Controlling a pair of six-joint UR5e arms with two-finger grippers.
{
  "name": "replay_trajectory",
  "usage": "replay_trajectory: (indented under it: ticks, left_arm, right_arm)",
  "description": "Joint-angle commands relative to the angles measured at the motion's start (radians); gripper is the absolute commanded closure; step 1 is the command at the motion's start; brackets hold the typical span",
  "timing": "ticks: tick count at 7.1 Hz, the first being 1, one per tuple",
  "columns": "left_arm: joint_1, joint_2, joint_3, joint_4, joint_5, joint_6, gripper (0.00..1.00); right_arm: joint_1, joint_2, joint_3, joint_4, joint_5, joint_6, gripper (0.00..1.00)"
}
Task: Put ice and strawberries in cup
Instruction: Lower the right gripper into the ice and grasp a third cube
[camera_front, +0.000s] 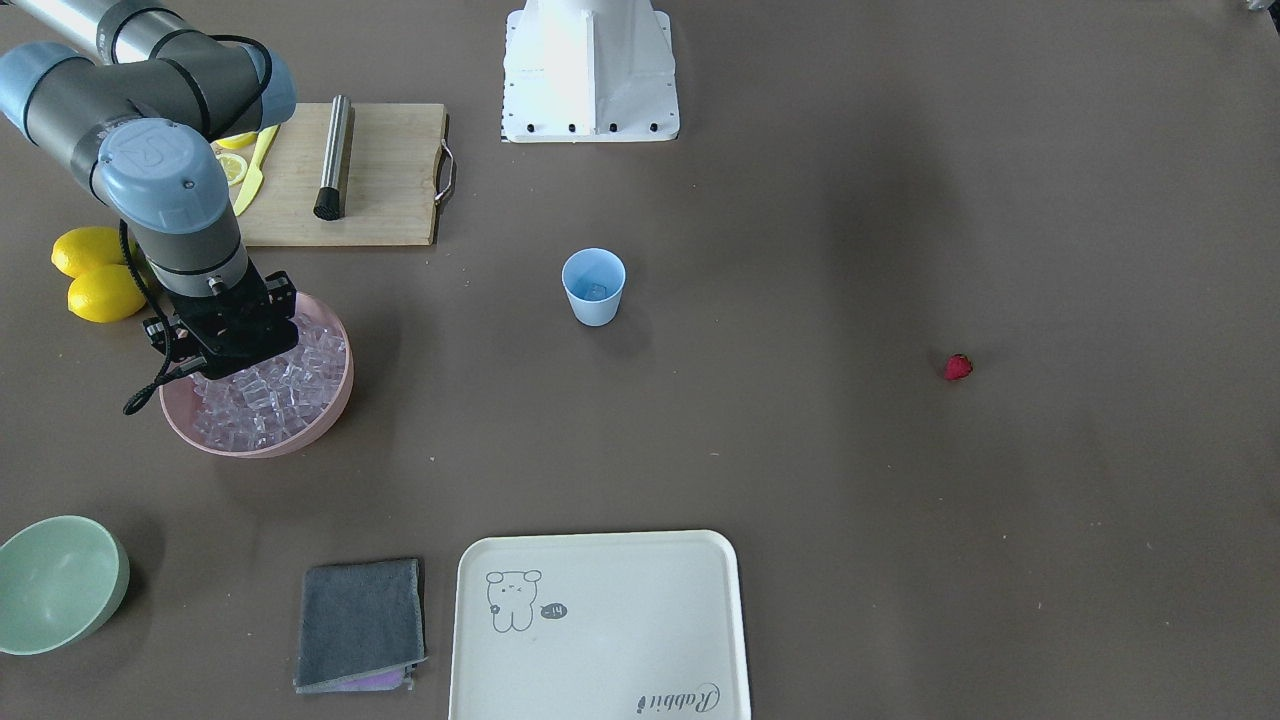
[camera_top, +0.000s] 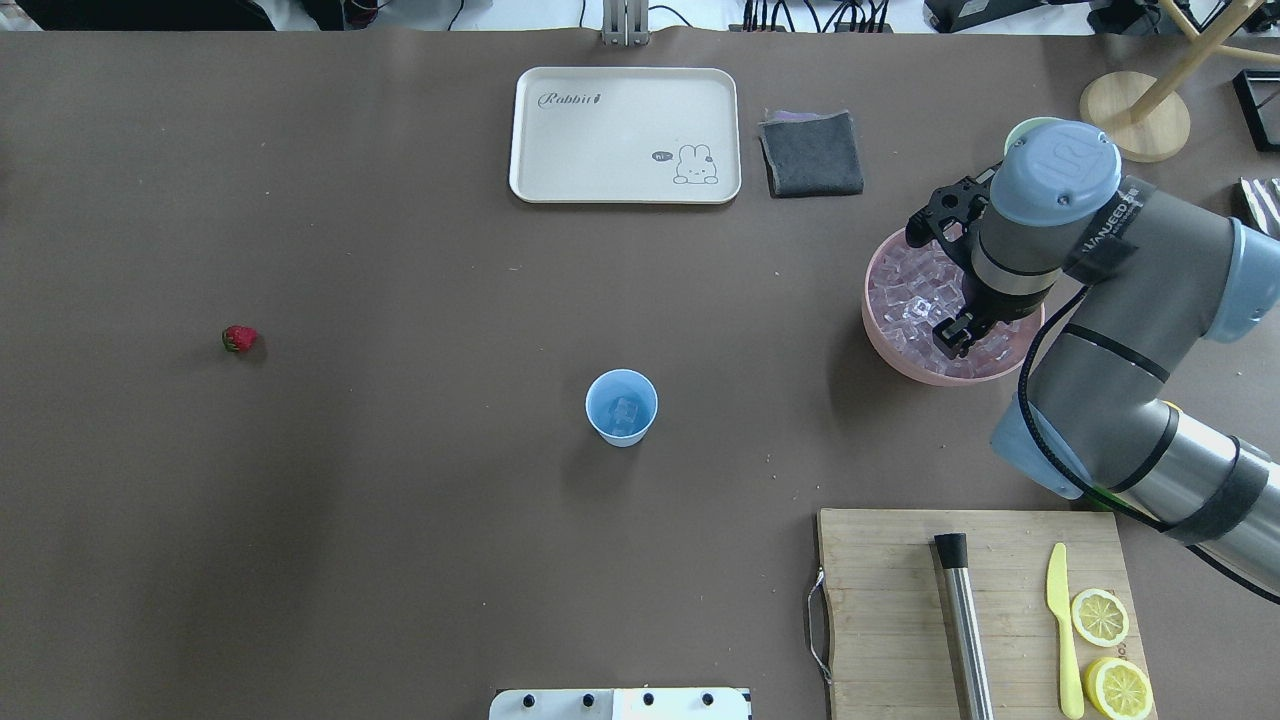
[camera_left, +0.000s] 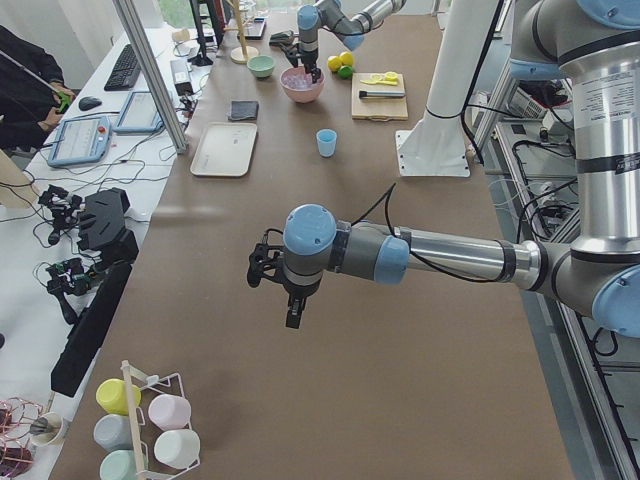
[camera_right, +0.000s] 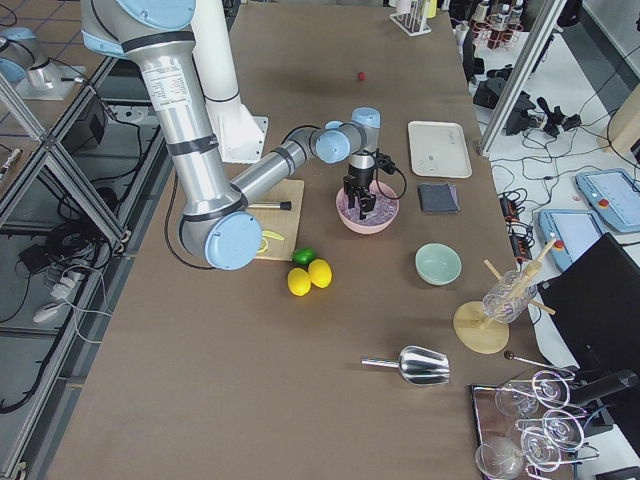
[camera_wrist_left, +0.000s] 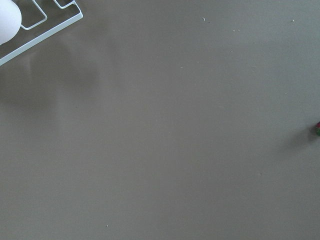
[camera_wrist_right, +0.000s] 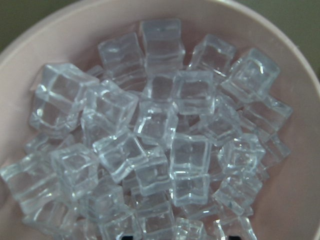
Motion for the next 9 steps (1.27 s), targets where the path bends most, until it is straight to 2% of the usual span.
replay_trajectory:
  ticks: [1, 3, 4, 5, 6, 7, 9]
  left_arm:
    - [0.000, 0.000, 0.000, 0.000, 0.000, 0.000, 0.03]
    - [0.000, 0.000, -0.002, 0.000, 0.000, 0.000, 0.03]
    - [0.000, 0.000, -0.003, 0.000, 0.002, 0.000, 0.03]
    - [0.000, 0.000, -0.003, 0.000, 0.000, 0.000, 0.03]
    - [0.000, 0.000, -0.003, 0.000, 0.000, 0.000, 0.03]
    - [0.000, 0.002, -0.003, 0.000, 0.000, 0.000, 0.03]
    - [0.000, 0.002, -0.003, -0.002, 0.000, 0.000, 0.03]
  right_arm:
    - [-0.002, 0.002, -0.010, 0.001, -0.002, -0.001, 0.36]
    - [-0.001, 0.001, -0.012, 0.001, -0.005, -0.002, 0.36]
    - [-0.001, 0.001, -0.012, 0.001, -0.012, -0.001, 0.42]
    - [-0.001, -0.001, -0.012, 0.001, -0.013, -0.002, 0.60]
    - [0.001, -0.001, -0.012, 0.001, -0.013, -0.002, 0.83]
    - [0.001, -0.002, -0.013, 0.000, -0.013, -0.005, 1.00]
    - [0.027, 0.002, -0.001, -0.008, -0.004, -0.014, 1.00]
